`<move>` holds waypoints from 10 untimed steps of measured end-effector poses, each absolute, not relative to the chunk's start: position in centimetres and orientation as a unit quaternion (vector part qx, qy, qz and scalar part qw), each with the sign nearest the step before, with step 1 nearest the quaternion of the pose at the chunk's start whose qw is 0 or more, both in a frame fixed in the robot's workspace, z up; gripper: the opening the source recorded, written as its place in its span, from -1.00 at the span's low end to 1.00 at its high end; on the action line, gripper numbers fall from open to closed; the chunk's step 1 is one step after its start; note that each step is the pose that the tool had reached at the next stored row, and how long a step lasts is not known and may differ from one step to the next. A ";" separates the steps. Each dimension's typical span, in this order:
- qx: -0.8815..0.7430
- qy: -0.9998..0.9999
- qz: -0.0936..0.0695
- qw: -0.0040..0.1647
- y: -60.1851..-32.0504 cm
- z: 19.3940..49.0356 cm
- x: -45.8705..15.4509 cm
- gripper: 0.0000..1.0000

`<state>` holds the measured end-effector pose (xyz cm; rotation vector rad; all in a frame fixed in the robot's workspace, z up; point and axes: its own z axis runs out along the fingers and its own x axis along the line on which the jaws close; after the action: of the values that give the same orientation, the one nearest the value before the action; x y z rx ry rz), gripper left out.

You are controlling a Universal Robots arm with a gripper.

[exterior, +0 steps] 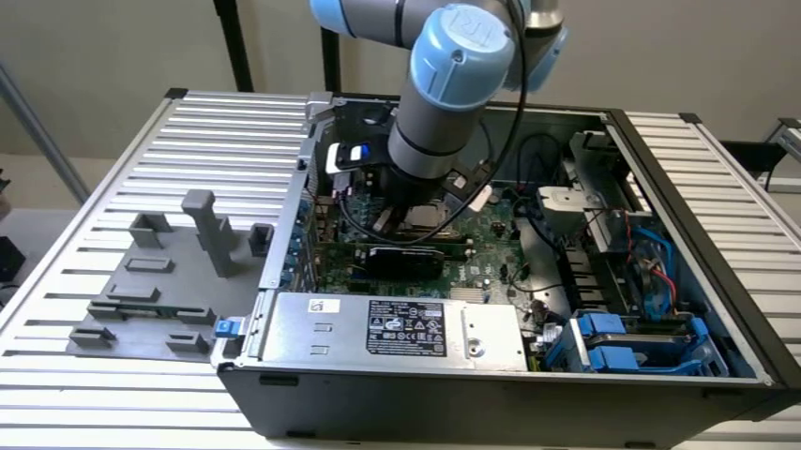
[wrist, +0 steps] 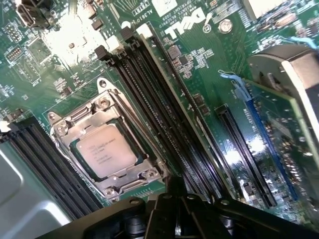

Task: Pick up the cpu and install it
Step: 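Install the second cpu locking lever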

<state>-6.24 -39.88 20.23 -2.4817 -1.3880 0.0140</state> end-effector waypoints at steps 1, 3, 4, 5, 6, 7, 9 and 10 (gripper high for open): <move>-0.863 -0.483 0.005 0.148 -39.9 20.7 -6.2 -0.79; -0.863 -0.483 0.006 0.148 -39.9 21.4 -6.2 -0.79; -0.863 -0.483 0.006 0.148 -39.9 21.7 -6.2 -0.79; -0.863 -0.483 0.006 0.148 -39.9 21.8 -6.3 -0.79; -0.863 -0.483 0.006 0.148 -39.9 21.9 -6.2 -0.79; -0.863 -0.483 0.006 0.148 -39.9 21.9 -6.2 -0.79; -0.863 -0.483 0.006 0.148 -39.9 21.9 -6.2 -0.79; -0.863 -0.483 0.006 0.148 -39.9 21.9 -6.2 -0.79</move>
<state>-6.25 -39.88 21.90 -2.4831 -1.3879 0.0176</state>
